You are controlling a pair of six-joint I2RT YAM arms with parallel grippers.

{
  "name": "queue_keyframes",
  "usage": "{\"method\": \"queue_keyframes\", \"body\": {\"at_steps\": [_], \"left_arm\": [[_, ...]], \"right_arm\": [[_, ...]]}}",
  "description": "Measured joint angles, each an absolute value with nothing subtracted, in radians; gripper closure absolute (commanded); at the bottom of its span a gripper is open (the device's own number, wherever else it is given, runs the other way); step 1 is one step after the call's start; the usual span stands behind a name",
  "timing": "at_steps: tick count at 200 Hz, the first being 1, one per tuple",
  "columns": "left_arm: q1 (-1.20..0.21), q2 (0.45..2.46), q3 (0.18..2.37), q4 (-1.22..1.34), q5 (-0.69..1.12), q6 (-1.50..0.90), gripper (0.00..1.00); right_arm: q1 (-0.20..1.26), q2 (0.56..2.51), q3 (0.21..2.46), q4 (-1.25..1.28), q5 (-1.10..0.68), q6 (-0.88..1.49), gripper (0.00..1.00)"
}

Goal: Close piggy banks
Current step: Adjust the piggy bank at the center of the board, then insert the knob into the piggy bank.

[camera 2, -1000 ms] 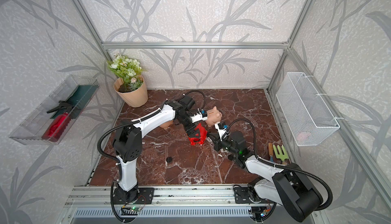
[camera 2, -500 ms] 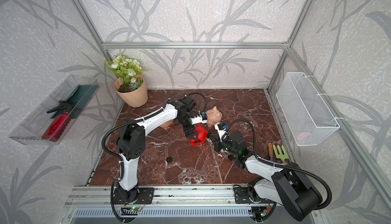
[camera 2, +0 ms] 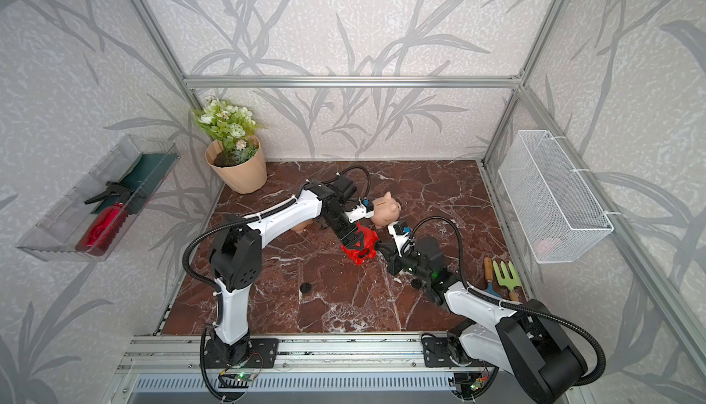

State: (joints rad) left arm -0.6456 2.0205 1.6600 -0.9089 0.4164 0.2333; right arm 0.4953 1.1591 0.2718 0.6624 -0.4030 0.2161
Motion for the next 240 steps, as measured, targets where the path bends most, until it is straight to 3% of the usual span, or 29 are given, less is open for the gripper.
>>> {"method": "queue_keyframes", "body": {"at_steps": [85,240], "left_arm": [[-0.645,1.979,1.573,-0.847,0.509,0.026,0.13],[-0.631,2.016,1.606,-0.831,0.566,-0.002,0.13]], "right_arm": [[0.51,1.278,0.231,0.761,-0.399,0.191,1.0],[0.612,1.437,0.231,0.922,-0.284,-0.041,1.0]]}}
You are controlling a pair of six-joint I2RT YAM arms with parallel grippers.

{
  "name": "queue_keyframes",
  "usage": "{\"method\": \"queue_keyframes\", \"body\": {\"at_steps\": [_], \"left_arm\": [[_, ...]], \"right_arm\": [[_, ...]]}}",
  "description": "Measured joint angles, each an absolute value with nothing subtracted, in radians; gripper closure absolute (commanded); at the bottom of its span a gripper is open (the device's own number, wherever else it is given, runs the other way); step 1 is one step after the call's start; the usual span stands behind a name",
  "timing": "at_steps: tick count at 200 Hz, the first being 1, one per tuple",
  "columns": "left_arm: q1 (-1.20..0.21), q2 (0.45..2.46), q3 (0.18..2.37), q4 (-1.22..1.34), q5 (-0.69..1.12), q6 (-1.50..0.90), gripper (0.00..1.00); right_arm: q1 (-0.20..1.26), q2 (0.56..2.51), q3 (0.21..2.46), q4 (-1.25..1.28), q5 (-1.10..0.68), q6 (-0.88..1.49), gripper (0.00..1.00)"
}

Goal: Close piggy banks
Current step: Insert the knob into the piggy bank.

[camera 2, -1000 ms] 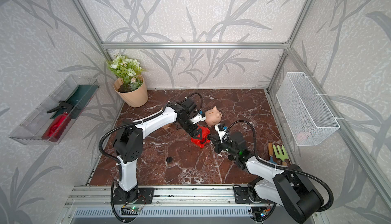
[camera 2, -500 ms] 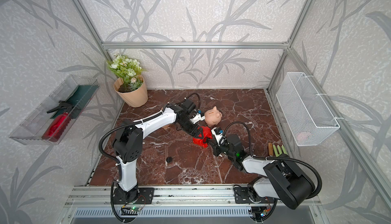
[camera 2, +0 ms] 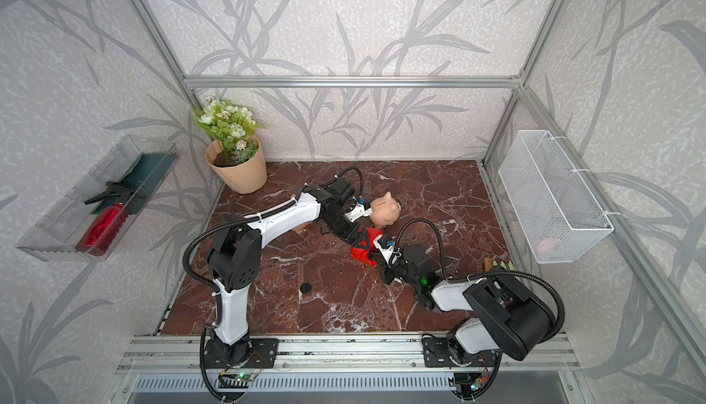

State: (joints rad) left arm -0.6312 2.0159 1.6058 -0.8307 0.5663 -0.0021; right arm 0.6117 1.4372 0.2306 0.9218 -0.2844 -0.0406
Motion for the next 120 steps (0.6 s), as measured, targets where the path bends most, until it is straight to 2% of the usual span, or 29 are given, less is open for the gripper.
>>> {"method": "queue_keyframes", "body": {"at_steps": [120], "left_arm": [[-0.613,2.037,1.635,-0.87,0.589,0.027,0.13]], "right_arm": [[0.624,1.576,0.211,1.155,-0.179,-0.147,1.0]]}}
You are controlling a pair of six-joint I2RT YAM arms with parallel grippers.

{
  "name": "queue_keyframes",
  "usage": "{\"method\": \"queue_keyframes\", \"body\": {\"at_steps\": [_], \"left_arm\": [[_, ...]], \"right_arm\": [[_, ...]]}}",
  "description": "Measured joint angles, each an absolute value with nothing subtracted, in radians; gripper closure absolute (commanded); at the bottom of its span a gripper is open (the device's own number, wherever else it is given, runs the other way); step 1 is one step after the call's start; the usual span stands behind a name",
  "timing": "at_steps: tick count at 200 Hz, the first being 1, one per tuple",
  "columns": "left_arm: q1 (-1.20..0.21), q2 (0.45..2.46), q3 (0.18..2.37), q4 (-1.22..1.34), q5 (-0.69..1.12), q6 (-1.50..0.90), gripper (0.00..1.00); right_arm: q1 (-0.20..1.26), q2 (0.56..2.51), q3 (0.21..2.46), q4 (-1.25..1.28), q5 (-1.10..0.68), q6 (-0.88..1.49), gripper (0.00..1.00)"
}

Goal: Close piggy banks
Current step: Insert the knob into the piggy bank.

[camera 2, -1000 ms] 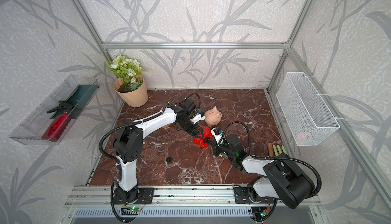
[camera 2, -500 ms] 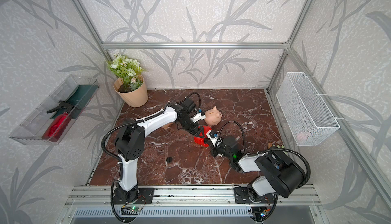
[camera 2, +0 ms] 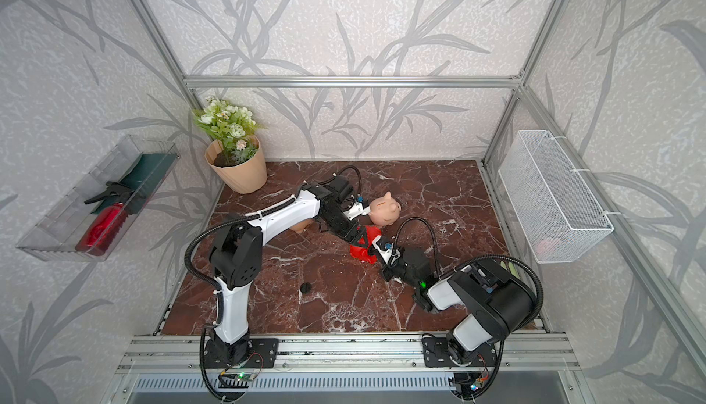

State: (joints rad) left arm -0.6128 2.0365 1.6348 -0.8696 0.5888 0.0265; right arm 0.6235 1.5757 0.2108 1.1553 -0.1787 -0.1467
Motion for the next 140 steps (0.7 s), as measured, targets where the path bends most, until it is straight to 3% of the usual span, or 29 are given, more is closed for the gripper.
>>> {"method": "queue_keyframes", "body": {"at_steps": [140], "left_arm": [[-0.588,2.067,1.667,-0.947,0.594,0.081,0.13]], "right_arm": [[0.646,1.722,0.233,1.33,-0.192,-0.226,1.0]]}}
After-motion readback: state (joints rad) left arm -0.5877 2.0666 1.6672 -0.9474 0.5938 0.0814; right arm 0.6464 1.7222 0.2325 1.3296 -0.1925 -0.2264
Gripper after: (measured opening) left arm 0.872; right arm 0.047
